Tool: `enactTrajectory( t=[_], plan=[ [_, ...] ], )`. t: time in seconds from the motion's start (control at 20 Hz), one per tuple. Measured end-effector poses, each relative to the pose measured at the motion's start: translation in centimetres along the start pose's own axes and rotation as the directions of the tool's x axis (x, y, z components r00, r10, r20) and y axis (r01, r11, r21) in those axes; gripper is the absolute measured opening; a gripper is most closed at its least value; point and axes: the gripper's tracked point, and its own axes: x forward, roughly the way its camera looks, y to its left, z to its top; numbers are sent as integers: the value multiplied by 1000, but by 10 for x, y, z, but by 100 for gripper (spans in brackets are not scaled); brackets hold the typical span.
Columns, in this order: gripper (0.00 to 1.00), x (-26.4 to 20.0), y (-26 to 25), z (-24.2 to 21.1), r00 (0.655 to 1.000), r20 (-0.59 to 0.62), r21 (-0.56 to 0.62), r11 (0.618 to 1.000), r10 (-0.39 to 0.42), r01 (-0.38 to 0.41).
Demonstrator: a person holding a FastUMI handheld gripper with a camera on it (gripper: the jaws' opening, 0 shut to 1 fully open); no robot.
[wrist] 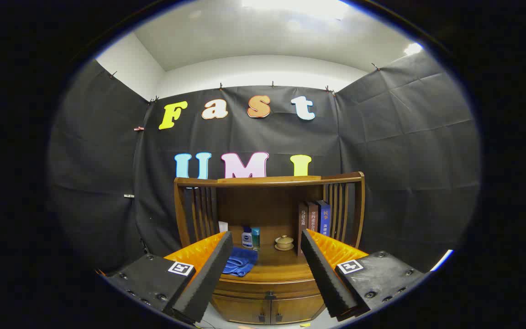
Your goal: Pull open the drawer, take out the items inside it, and place them on the countertop above the cabinet.
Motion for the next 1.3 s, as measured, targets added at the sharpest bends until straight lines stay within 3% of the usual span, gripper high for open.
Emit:
enactTrajectory(
  t=[1.3],
  plan=[
    [98,15,-9,-10,1000,-7,-22,1000,-19,19]
  ],
)
